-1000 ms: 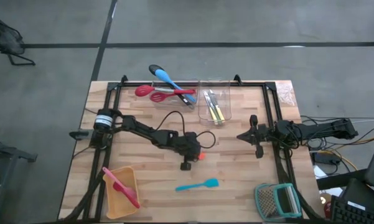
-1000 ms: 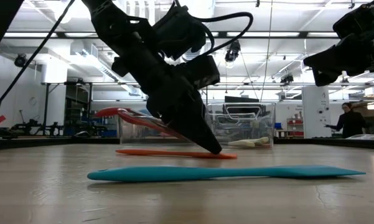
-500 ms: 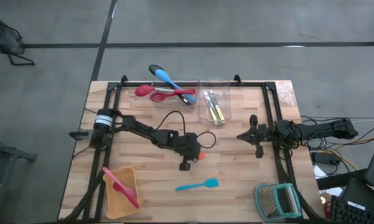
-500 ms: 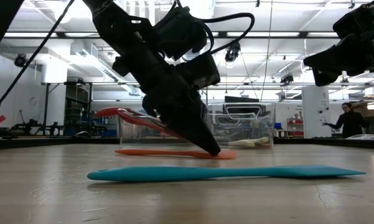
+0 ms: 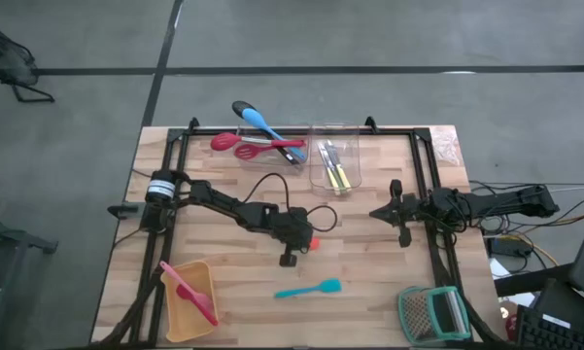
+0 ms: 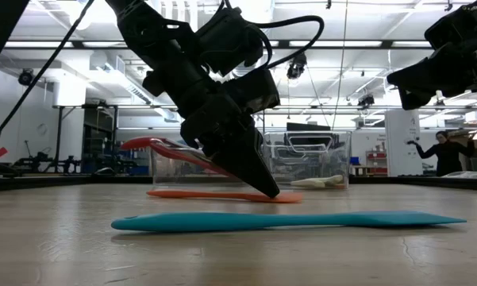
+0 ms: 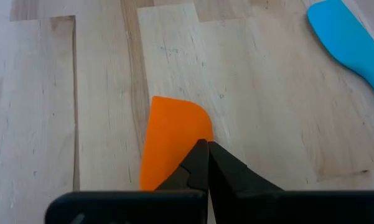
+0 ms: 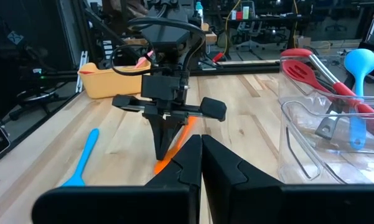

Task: Pick & Place Kitchen Items
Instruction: Put the orange spatula into the yellow bin

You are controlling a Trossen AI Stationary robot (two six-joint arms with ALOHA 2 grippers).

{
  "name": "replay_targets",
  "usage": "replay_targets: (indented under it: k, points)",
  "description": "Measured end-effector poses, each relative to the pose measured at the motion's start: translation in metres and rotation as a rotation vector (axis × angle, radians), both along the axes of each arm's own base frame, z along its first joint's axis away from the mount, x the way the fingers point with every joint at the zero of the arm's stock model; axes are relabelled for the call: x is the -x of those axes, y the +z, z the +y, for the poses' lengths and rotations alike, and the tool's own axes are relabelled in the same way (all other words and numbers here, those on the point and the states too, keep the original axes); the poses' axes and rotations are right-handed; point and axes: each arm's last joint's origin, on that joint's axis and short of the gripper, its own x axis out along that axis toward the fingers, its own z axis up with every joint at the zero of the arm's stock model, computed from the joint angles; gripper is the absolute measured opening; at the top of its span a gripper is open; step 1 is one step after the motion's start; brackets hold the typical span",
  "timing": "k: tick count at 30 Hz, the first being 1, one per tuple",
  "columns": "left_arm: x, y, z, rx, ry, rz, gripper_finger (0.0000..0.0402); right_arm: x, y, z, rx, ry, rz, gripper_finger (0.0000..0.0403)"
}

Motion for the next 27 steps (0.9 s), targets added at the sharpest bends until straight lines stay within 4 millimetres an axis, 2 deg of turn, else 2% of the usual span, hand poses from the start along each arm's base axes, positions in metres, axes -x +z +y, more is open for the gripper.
replay_targets:
  k: [14, 19, 23, 27]
  points:
    - [0.003, 0.0, -0.015, 0.017, -0.061, 0.013, 0.0001, 0.0, 0.0, 0.0, 0.0, 0.0, 0.0, 0.0008]
    - [-0.001, 0.008, -0.015, -0.007, -0.043, -0.02, 0.0003, 0.0, 0.0, 0.0, 0.0, 0.0, 0.0, 0.0008]
    - [-0.006, 0.015, -0.012, -0.021, 0.006, -0.051, 0.0034, 0.0, 0.0, 0.0, 0.0, 0.0, 0.0, 0.0008]
    - [-0.007, 0.016, -0.012, -0.054, -0.018, -0.071, 0.009, 0.0, 0.0, 0.0, -0.002, 0.0, 0.0, 0.0009]
